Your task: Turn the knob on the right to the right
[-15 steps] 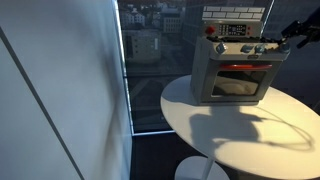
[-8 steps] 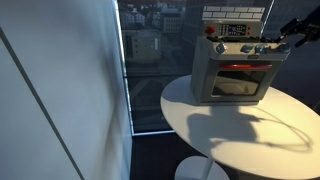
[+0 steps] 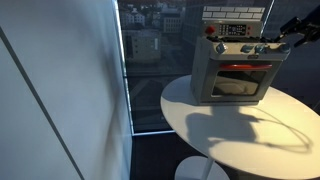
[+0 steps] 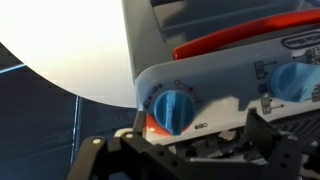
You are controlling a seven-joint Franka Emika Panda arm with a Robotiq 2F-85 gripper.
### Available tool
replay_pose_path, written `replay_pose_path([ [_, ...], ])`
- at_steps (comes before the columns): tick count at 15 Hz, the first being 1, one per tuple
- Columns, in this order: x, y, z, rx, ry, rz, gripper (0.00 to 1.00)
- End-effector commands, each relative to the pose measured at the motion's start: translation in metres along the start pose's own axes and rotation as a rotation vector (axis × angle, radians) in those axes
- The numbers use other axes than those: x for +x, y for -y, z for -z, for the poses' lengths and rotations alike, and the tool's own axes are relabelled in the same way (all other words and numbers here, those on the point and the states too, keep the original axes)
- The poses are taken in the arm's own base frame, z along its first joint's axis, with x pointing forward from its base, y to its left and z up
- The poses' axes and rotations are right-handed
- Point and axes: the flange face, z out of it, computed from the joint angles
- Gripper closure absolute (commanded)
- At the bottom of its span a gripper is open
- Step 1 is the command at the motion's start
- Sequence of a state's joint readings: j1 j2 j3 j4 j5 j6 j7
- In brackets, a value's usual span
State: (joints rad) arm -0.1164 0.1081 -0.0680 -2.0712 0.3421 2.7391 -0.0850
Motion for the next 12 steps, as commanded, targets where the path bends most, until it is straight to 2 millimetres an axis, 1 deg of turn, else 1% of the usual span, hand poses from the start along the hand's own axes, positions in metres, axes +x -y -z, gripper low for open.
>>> replay_pose_path([
  [1, -0.0018, -0.0013, 0.0041, 0.023, -0.009, 0.000, 0.00],
  [10, -0.0012, -0.0020, 0.0009, 0.043, -0.009, -0.011, 0.00],
  [12, -0.0014, -0.0021, 0.0007, 0.044, -0.008, -0.012, 0.08],
])
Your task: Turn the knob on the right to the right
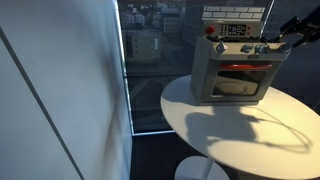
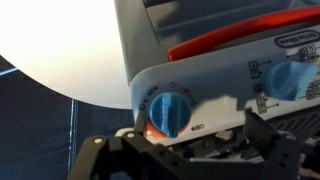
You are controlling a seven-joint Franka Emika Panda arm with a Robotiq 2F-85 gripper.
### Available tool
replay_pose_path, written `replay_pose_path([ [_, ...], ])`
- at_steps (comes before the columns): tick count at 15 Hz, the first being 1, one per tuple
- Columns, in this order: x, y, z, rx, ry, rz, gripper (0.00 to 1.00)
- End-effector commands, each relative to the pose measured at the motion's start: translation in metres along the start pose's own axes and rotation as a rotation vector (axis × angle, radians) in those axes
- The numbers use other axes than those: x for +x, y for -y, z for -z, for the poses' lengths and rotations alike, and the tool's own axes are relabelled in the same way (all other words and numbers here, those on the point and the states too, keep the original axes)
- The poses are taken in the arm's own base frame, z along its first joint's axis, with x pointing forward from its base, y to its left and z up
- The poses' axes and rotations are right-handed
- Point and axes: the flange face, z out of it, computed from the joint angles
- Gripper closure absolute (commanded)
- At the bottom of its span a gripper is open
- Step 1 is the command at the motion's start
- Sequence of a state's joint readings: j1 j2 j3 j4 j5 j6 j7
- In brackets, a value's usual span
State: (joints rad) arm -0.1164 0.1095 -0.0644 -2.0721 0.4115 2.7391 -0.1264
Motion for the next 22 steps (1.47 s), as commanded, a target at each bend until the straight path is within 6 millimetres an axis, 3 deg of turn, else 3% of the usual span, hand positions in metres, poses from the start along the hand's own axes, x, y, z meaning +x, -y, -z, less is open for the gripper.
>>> replay_pose_path([
  [1, 0.000, -0.001, 0.002, 0.016, -0.008, 0.007, 0.17],
  [4, 0.000, -0.001, 0.002, 0.017, -0.009, 0.006, 0.31],
  [8, 0.000, -0.001, 0.002, 0.019, -0.009, 0.002, 0.32],
  [12, 0.000, -0.002, 0.006, 0.019, -0.011, 0.000, 0.42],
  [20, 0.001, -0.013, 0.010, 0.012, -0.018, -0.026, 0.96],
  [22, 0.000, -0.013, 0.010, 0.012, -0.018, -0.028, 0.93],
])
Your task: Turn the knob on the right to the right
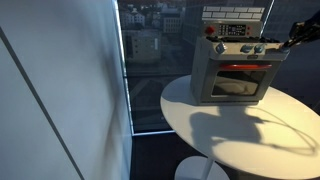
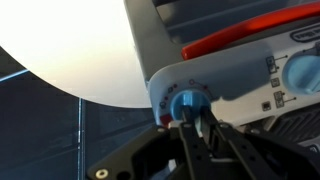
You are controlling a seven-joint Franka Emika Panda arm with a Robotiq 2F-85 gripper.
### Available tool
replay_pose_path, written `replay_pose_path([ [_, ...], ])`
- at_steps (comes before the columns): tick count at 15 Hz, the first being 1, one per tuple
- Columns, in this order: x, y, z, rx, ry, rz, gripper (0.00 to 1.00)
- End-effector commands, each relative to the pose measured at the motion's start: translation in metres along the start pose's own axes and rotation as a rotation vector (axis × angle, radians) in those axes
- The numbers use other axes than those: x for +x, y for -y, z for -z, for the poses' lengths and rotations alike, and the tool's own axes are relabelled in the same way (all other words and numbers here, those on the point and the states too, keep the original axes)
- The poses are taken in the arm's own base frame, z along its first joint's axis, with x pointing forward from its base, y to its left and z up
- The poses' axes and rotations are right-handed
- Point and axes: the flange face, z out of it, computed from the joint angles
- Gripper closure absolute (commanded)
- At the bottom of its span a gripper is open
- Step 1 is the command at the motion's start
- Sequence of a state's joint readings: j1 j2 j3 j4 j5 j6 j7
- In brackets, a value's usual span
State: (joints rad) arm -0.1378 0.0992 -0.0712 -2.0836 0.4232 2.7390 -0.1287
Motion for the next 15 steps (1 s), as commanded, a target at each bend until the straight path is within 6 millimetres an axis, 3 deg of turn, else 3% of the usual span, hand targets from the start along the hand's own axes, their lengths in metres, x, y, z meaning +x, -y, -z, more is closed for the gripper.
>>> replay_pose_path([
  [1, -0.0008, 0.0037, 0.0045, 0.022, -0.010, 0.001, 0.93],
  [7, -0.0001, 0.0020, 0.0039, 0.029, 0.002, -0.037, 0.94],
  [15, 0.0064, -0.0041, 0.0126, 0.103, 0.047, -0.257, 0.94],
])
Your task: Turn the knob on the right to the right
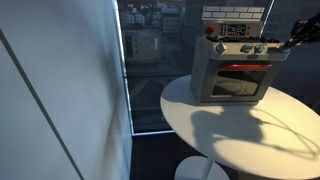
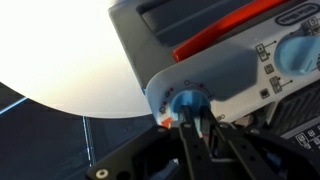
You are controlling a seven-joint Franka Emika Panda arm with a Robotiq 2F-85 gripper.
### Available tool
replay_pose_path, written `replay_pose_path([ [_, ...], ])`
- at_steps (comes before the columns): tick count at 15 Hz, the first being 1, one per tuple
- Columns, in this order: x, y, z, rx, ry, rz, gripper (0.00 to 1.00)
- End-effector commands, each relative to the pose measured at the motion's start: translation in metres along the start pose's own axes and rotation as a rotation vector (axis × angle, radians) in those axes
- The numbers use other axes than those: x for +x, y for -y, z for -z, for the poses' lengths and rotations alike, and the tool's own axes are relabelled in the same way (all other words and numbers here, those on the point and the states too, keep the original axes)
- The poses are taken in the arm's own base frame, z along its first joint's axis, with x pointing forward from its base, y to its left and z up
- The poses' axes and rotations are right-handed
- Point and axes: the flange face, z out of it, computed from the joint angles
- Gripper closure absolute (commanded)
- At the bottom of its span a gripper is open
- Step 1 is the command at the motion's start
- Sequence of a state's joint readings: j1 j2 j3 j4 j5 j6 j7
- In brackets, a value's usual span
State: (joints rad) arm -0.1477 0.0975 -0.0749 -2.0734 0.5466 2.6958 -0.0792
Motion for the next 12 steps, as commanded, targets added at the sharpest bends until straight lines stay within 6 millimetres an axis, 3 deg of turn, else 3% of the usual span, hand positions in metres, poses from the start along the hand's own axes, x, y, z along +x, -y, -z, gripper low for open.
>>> replay_pose_path([
  [1, 0.0045, 0.0056, 0.0112, 0.060, 0.032, -0.113, 0.94],
  [12, 0.0060, -0.0044, 0.0173, 0.206, 0.056, -0.381, 0.96],
])
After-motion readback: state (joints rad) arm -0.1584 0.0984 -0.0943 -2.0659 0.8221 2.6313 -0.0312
